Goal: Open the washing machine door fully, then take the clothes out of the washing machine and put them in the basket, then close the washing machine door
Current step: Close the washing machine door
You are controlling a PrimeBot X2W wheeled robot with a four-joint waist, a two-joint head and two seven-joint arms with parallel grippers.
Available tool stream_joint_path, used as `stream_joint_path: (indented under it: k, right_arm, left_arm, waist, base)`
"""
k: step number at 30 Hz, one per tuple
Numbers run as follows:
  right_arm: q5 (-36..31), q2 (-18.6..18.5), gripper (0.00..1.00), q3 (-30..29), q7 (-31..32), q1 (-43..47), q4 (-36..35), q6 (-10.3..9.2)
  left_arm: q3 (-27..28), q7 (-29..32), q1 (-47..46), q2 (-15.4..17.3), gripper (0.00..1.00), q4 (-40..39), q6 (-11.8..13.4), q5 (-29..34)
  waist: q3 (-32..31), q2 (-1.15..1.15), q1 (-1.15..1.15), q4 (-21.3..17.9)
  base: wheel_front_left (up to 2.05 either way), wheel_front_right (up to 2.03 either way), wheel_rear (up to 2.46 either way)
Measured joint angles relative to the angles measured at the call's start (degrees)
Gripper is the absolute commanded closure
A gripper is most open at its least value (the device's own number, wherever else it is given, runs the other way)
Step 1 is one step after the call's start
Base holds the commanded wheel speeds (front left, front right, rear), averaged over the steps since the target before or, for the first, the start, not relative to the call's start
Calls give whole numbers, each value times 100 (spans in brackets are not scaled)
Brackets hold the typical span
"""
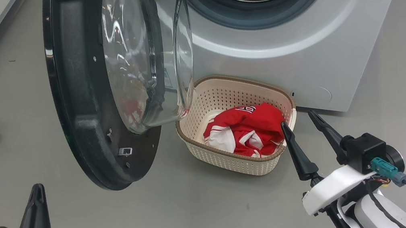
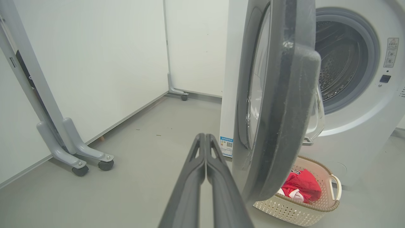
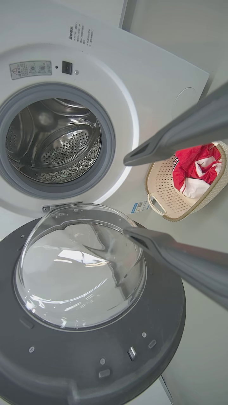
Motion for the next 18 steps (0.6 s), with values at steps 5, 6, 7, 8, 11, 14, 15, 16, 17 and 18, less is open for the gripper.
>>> stream_joint_path:
  k: [5,6,7,8,11,14,15,16,17,18]
  right_arm:
    - [0,3,0,13,0,0,3,0]
    - [2,3,0,12,-3,0,3,0]
    - [7,4,0,12,-15,0,3,0]
    - [8,5,0,12,-15,0,3,0]
    - [24,10,0,12,-15,0,4,0]
    - [24,14,0,14,-15,0,3,0]
    - [24,14,0,16,-15,0,4,0]
    - [24,15,0,19,-15,0,3,0]
    - [24,16,0,23,-15,0,3,0]
    - [24,16,0,34,-15,0,1,0]
  left_arm:
    - [55,0,-25,3,100,-115,0,-272]
    - [65,0,-37,3,100,-155,0,-335]
    - [68,0,-62,3,100,-188,0,-432]
    - [68,0,-104,7,100,-222,0,-515]
    - [199,4,-261,78,100,-292,0,-601]
    - [450,111,-460,125,100,-355,0,-1018]
    - [538,176,-523,103,100,-377,0,-1270]
    - [598,260,-589,65,100,-408,0,-1547]
    - [645,349,-653,19,100,-446,0,-1824]
    - [715,472,-723,-55,100,-486,0,-2153]
  waist:
    - [-3,0,0,-5]
    - [-3,0,0,-6]
    - [-2,0,0,-7]
    - [1,0,0,-7]
    - [15,0,0,-6]
    - [34,0,0,-4]
    - [41,0,0,-4]
    - [47,0,0,-5]
    - [53,0,0,-6]
    - [62,0,0,-9]
  base:
    - [0,0,0]
    - [0,0,0]
    - [0,0,0]
    - [0,0,0]
    - [0,0,0]
    - [0,0,0]
    - [0,0,0]
    - [0,0,0]
    - [0,0,0]
    - [0,0,0]
